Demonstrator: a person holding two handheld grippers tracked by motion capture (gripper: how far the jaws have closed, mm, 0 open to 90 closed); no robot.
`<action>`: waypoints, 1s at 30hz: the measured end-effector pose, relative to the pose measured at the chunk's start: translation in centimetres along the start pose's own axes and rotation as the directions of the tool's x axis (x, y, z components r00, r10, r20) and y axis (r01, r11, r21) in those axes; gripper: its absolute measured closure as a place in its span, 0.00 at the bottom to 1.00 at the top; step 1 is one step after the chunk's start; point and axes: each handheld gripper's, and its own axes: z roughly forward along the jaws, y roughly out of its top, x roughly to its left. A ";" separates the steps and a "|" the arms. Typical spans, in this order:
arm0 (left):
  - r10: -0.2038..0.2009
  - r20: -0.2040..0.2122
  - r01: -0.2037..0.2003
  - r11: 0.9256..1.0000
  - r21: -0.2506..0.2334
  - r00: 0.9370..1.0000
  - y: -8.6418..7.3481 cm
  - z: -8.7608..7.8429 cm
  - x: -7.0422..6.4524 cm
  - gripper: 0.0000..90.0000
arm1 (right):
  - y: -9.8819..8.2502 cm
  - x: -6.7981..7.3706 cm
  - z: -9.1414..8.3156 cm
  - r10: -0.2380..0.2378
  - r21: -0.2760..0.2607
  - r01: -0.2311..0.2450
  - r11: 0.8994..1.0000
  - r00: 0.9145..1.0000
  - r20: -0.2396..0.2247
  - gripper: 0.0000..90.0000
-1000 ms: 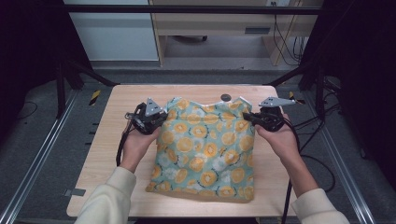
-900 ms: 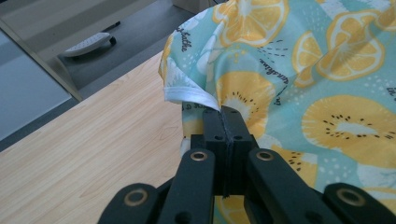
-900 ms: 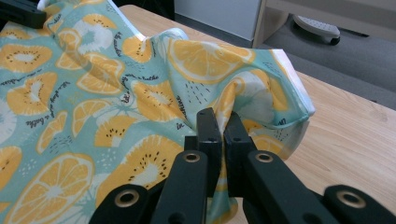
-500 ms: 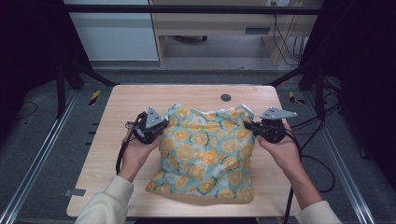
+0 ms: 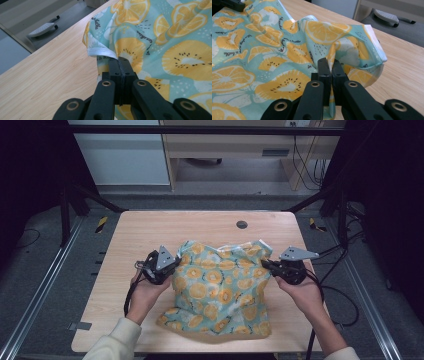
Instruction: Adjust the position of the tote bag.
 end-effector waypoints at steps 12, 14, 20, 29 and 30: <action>0.010 -0.005 -0.011 0.998 -0.066 1.000 -0.5 -2.4 -1.2 1.00 | -0.3 1.5 -2.1 -0.031 -0.061 0.030 0.998 1.000 -0.004 0.99; 0.018 -0.006 -0.018 0.997 -0.070 1.000 -0.6 -2.7 -1.2 1.00 | -0.3 1.6 -2.2 -0.032 -0.062 0.032 0.998 0.999 -0.005 0.99; 0.020 0.002 -0.020 0.996 -0.090 1.000 -0.7 -3.6 -1.6 1.00 | -0.2 2.2 -2.9 -0.050 -0.070 0.049 0.996 0.999 -0.013 0.99; 0.026 0.009 -0.025 0.995 -0.094 1.000 -0.8 -4.1 -1.9 1.00 | -0.3 2.5 -3.4 -0.054 -0.071 0.053 0.996 0.998 -0.016 0.99; 0.027 0.011 -0.026 0.995 -0.096 1.000 -0.8 -4.2 -1.9 1.00 | -0.3 2.5 -3.4 -0.056 -0.072 0.054 0.996 0.998 -0.017 0.99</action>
